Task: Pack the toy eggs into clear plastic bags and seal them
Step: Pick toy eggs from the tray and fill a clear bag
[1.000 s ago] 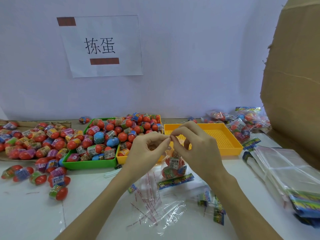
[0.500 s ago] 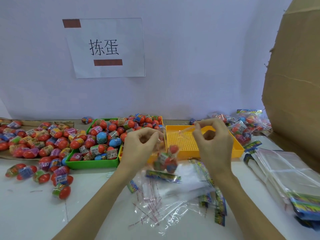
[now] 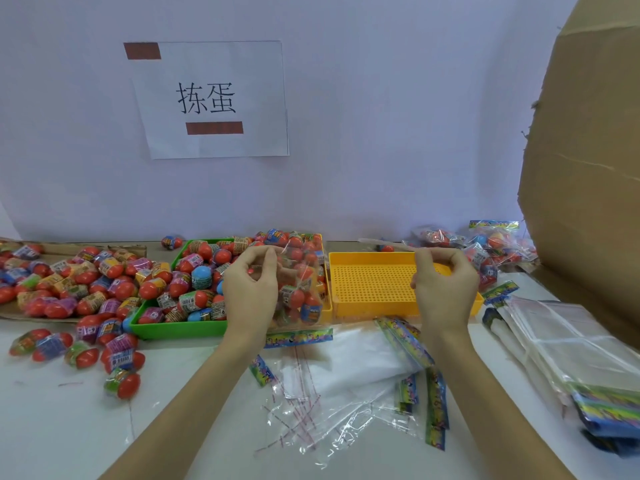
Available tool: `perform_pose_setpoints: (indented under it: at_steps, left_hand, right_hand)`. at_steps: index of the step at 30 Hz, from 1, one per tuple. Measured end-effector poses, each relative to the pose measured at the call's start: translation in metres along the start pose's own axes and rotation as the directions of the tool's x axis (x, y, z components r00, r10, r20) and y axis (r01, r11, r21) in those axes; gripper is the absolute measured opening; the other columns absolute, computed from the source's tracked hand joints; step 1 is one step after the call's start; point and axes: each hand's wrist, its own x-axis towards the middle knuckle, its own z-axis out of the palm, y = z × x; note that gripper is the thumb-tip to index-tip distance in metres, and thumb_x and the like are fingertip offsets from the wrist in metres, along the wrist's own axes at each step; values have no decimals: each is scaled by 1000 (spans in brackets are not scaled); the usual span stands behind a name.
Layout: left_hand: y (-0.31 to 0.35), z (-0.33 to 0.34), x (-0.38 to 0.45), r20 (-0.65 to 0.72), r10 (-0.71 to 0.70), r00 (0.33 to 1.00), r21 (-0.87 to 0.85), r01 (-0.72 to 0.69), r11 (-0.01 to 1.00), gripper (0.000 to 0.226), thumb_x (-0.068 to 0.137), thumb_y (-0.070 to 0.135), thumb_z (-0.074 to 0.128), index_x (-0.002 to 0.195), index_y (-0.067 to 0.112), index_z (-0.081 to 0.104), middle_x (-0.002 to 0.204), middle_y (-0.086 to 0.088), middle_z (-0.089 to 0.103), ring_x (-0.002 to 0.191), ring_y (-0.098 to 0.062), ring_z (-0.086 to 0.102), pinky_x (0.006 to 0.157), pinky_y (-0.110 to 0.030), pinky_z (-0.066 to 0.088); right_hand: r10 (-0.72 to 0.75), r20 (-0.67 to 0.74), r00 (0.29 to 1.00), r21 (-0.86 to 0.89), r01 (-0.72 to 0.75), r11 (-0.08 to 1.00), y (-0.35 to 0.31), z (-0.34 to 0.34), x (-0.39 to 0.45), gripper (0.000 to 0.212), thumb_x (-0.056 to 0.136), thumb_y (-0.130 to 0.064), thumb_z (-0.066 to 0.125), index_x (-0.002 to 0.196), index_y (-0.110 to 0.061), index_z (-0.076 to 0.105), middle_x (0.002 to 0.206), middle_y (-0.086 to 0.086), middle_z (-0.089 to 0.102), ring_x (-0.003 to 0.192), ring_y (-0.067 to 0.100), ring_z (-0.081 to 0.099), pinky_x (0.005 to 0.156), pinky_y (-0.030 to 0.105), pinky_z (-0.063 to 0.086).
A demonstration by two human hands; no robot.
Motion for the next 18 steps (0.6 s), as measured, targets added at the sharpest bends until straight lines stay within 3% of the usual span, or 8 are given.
perform_pose_setpoints:
  at_steps: [3, 7, 11, 15, 18]
  left_hand:
    - [-2, -3, 4, -49, -11, 999, 5, 11, 1000, 20, 109, 17, 58, 104, 16, 77, 85, 10, 79, 78, -3, 74, 77, -32, 65]
    - [-1, -3, 4, -39, -2, 999, -2, 2, 1000, 20, 109, 17, 59, 103, 20, 77, 86, 15, 78, 80, 1, 73, 73, -20, 60]
    - [0, -2, 2, -7, 9, 1000, -27, -9, 1000, 19, 109, 23, 60, 103, 25, 78, 88, 4, 79, 86, -16, 76, 83, -37, 62]
    - [2, 1, -2, 14, 8, 1000, -39, -7, 999, 18, 108, 23, 61, 101, 27, 78, 90, 4, 79, 86, -15, 76, 83, -37, 64]
    - [3, 5, -5, 41, 9, 999, -53, -7, 999, 18, 108, 21, 61, 101, 23, 78, 89, 3, 79, 83, -15, 77, 79, -34, 65]
  right_hand:
    - [19, 54, 998, -19, -18, 1000, 2, -5, 6, 6, 97, -21, 67, 91, -19, 67, 84, 9, 68, 62, 16, 59, 60, 36, 49]
    - [-33, 404, 914, -256, 147, 956, 3, 4, -8, 14, 97, -27, 70, 85, -23, 67, 82, -8, 69, 73, 5, 63, 66, 21, 47]
    - [-69, 655, 753, -371, 399, 839, 5, 10, -23, 18, 93, -26, 78, 84, -22, 63, 86, -9, 65, 72, 4, 56, 65, 17, 43]
    - [-16, 756, 655, -364, 440, 821, 1, 11, -27, 4, 98, -29, 73, 101, -32, 73, 98, -12, 61, 71, 1, 59, 63, 10, 43]
    - [-49, 737, 674, -356, 450, 819, -1, 12, -28, 16, 99, -38, 70, 86, -32, 75, 91, -13, 64, 70, 0, 57, 65, 13, 39]
